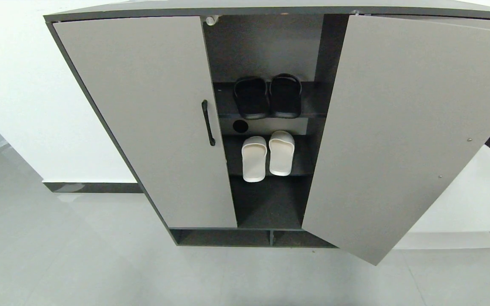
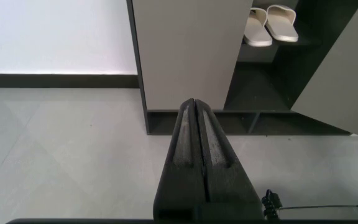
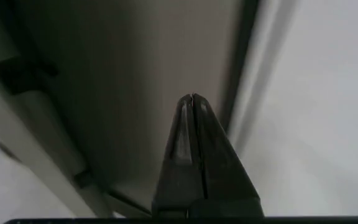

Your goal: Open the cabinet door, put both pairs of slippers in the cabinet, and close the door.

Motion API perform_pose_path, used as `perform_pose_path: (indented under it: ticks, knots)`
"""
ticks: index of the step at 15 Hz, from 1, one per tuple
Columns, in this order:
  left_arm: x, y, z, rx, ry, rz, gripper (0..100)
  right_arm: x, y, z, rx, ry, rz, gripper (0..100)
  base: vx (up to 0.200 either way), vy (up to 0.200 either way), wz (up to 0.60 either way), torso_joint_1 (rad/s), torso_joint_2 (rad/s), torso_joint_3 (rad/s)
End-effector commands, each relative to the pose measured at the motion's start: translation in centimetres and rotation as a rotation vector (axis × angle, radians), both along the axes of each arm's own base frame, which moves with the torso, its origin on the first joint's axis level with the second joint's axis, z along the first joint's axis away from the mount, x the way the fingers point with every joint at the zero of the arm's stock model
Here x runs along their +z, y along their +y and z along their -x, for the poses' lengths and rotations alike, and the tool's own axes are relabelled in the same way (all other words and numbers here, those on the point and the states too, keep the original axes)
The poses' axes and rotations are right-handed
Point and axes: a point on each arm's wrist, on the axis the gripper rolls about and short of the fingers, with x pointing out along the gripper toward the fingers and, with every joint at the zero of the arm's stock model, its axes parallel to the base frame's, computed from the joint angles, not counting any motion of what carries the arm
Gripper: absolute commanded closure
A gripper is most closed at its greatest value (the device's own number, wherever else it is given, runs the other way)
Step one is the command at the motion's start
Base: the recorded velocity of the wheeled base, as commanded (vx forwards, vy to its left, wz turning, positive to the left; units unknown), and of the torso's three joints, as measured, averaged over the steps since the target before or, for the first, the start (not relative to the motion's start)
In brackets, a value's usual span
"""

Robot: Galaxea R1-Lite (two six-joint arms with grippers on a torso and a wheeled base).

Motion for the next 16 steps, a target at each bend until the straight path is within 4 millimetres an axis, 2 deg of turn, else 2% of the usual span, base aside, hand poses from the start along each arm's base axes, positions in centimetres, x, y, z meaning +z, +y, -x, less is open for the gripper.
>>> perform_pose_path:
  ticks: [1, 3, 6, 11, 14, 16]
  knots:
    - [0.0, 0.0, 0.0, 0.001, 0.001, 0.001, 100, -1.5, 2.5, -1.6, 0.096, 0.035, -0.012, 100, 0.000, 0.000, 0.00, 0.000, 0.00, 0.000]
    - [0.0, 0.0, 0.0, 0.001, 0.001, 0.001, 100, -1.8, 3.7, -1.7, 0.138, 0.049, -0.015, 100, 0.000, 0.000, 0.00, 0.000, 0.00, 0.000]
    - [0.0, 0.0, 0.0, 0.000, 0.002, 0.001, 100, -3.2, 4.4, -0.6, 0.229, 0.101, -0.014, 100, 0.000, 0.000, 0.00, 0.000, 0.00, 0.000]
    - [0.0, 0.0, 0.0, 0.000, 0.001, 0.001, 100, -5.6, 5.9, 2.9, 0.355, 0.113, 0.010, 100, -0.200, 0.000, 0.00, 0.006, 0.00, 0.003]
    - [0.0, 0.0, 0.0, 0.000, 0.001, 0.001, 100, -5.8, 9.6, 5.6, 0.483, 0.147, 0.012, 100, 0.000, 0.000, 0.00, 0.000, 0.00, 0.000]
    - [0.0, 0.0, 0.0, 0.000, 0.001, 0.001, 100, -5.7, 13.6, 7.9, 0.637, 0.152, 0.025, 100, 0.000, 0.000, 0.00, 0.000, 0.00, 0.000]
